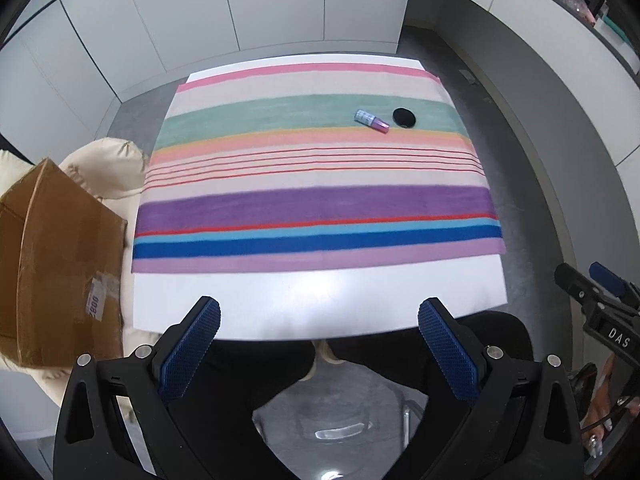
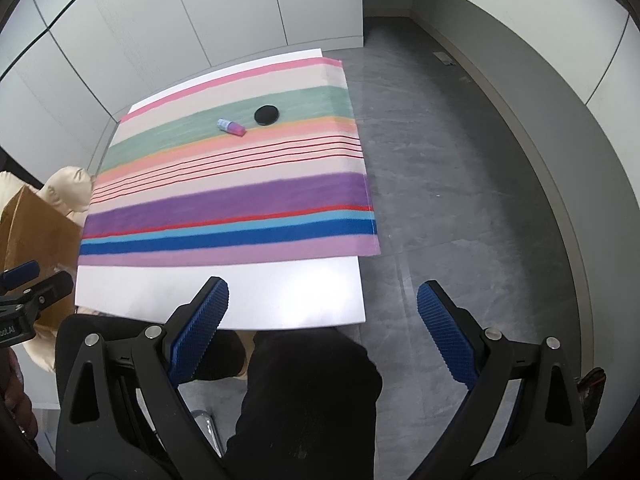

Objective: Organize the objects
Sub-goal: 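Lower the left tool over the lilac vial while the right tool descends onto the black sponge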

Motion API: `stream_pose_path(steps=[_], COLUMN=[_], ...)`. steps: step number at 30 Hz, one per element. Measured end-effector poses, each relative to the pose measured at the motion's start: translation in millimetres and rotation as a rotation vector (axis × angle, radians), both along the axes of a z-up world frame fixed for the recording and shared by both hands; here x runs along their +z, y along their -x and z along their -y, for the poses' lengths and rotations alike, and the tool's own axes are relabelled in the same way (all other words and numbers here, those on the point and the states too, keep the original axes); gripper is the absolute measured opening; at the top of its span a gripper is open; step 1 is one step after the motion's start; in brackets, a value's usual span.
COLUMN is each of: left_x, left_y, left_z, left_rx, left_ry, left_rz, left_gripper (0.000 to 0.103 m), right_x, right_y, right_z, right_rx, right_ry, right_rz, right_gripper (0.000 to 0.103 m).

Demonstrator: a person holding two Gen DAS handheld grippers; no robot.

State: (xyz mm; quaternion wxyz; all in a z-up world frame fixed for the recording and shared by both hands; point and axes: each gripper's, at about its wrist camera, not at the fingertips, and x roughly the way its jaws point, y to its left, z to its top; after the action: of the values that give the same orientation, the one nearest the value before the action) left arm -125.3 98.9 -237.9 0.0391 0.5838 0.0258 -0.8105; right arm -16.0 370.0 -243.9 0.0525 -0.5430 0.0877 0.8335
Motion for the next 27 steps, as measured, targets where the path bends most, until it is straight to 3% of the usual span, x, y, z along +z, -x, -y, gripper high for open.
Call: stream_pose_path(steps=[15, 20, 27], left_x=[-47.5, -65.0, -85.0], left_y=[78.5, 113.9, 163.5], left_z=[24.3, 31.6, 30.2], left_rx=[0.023, 0.058, 0.041], left_ry=[0.000, -0.030, -0.001], left_rz=[0.001, 0.009, -0.012], left_gripper=[0.100, 0.100, 0.100], right_x=[-47.6, -59.7, -82.3], right_y=[94.3, 133.7, 196.9], right_z=[-9.0, -8.2, -1.4], right_rx=[0.003, 0.035, 0.077], right_ry=[0.002, 0.012, 0.027], right_rz=[0.010, -0.014, -0.044], right_gripper=[0.097, 0.097, 0.097])
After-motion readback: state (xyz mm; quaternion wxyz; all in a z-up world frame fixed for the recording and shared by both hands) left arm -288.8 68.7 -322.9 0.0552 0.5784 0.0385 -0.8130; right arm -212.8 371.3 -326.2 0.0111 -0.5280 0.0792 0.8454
